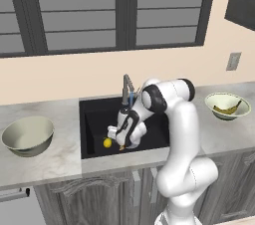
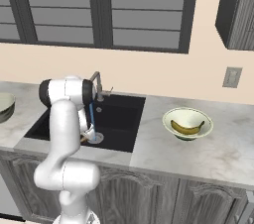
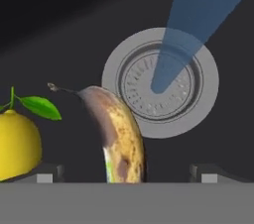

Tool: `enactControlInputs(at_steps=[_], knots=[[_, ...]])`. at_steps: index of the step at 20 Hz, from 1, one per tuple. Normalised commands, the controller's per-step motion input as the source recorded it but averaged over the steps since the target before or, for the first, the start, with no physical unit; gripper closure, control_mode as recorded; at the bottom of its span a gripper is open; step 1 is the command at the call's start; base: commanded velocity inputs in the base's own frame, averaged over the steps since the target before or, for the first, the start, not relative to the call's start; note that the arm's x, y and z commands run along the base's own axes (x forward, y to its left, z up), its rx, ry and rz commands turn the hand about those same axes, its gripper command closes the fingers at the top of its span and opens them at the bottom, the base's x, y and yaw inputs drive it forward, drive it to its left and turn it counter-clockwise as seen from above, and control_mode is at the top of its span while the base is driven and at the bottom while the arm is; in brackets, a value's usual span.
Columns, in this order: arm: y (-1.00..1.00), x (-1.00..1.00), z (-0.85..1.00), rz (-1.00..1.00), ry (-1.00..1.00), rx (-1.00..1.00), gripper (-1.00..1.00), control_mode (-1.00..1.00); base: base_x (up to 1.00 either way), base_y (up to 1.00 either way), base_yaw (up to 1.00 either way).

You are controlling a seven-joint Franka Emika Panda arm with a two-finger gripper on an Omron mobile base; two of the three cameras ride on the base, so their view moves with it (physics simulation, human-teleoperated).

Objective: Pick the bananas from the sink and place them in one bowl. Place the lemon in the other bowl. Then turn off the sink faucet.

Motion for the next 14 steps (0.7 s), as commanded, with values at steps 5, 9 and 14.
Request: enactControlInputs(at_steps=[5,9,14], knots=[[0.01,0.16,-0.34,-0.05,0.0,-0.01,-1.0,-1.0,0.0,0.0,0.0],[0.04,0.35,-0.25,-0.04,0.0,0.0,-1.0,-1.0,0.0,0.0,0.0],[0.01,0.36,-0.29,-0.04,0.0,0.0,-1.0,-1.0,0.0,0.0,0.0]])
